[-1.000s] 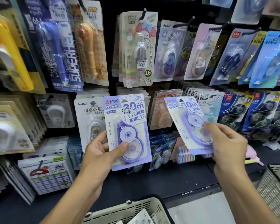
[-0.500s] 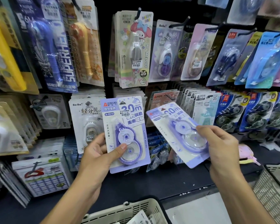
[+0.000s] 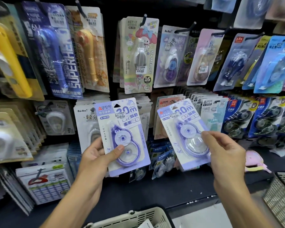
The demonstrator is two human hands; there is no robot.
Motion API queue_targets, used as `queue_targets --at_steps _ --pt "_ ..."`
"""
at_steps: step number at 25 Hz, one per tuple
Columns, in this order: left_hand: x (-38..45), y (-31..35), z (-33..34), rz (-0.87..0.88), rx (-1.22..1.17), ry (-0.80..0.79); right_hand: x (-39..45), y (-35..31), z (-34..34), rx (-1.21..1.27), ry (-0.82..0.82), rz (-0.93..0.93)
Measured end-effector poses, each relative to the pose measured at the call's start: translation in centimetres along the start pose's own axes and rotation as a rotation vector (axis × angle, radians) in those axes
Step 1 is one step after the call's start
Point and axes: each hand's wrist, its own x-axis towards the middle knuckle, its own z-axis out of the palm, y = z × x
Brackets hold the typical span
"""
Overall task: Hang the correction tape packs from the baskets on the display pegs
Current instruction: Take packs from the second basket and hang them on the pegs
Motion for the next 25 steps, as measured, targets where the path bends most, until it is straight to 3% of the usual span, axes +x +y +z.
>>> queue_targets --at_steps 4,12,16,20,21,23,25 --pt "-0.1 -0.1 0.0 0.000 0.015 -0.009 0.5 0.1 -0.5 0.075 0.117 0.101" --pt "-0.2 0.0 -0.1 -0.010 -0.002 -0.007 0.2 1.0 0.1 0.002 0.020 0.184" --pt "0.1 -0.2 -0.1 -0.009 -0.001 -0.010 -1.1 1.1 1.3 -0.034 -0.216 0.269" --pt "-0.8 -0.9 1.2 -0.082 -0.010 -0.188 -6.0 2.3 4.2 -0.037 -0.804 0.303" --pt "-1.1 -0.9 1.5 -0.087 0.020 -0.229 -6.8 2.6 4.6 -0.068 -0.839 0.256" --pt "-1.3 -0.8 1.5 0.015 0.239 -0.202 -6.5 2.3 4.8 -0.041 -0.725 0.188" --pt "-0.9 -0.1 0.2 0.237 0.751 -0.038 -4.6 1.1 3.9 0.112 -0.545 0.250"
